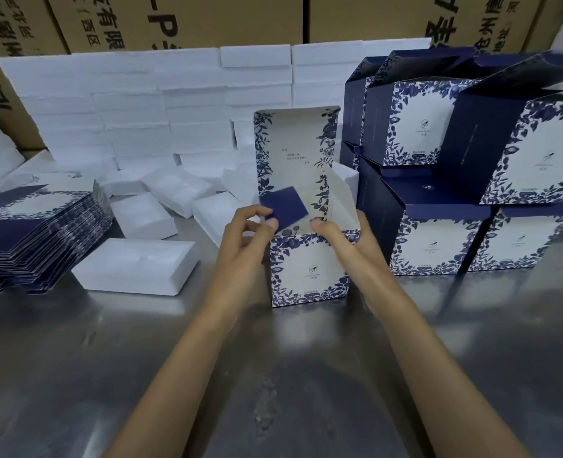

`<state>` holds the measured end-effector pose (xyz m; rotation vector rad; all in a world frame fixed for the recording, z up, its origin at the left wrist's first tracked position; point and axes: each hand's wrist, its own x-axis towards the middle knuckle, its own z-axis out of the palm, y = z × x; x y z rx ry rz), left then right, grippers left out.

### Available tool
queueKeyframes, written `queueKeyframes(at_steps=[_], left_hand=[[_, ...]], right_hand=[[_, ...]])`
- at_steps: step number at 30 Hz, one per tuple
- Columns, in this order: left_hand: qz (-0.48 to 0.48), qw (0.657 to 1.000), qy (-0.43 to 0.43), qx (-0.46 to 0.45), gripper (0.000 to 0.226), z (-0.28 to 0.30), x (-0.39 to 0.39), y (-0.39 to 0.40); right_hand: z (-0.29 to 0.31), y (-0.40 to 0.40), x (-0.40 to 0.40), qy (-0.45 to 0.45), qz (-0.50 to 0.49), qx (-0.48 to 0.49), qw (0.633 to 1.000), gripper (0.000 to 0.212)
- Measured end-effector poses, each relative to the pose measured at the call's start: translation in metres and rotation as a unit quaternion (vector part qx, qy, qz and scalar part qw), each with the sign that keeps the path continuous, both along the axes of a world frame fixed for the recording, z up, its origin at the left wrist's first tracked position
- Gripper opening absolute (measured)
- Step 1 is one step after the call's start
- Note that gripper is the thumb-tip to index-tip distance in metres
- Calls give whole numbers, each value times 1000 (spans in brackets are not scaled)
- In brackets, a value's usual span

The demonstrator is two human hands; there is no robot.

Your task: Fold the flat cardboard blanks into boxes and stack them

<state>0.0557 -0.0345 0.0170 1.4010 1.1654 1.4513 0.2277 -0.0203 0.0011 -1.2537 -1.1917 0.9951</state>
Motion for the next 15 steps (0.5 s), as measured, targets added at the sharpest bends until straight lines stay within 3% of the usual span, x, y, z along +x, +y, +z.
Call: queueKeyframes(at_steps=[4,9,12,15], left_hand=[[35,998,11,-48,21,8,-1,6],[24,987,155,-45,34,22,-7,24],[36,968,246,-27,29,26,-9,30],[29,946,317,-66,29,40,-10,37]], right_hand=[[3,-1,1,-2,26,-1,1000,75],[4,-3,2,9,54,7,998,83],[5,-4,2,4,55,14,998,86],[4,-2,3,3,50,12,999,82]])
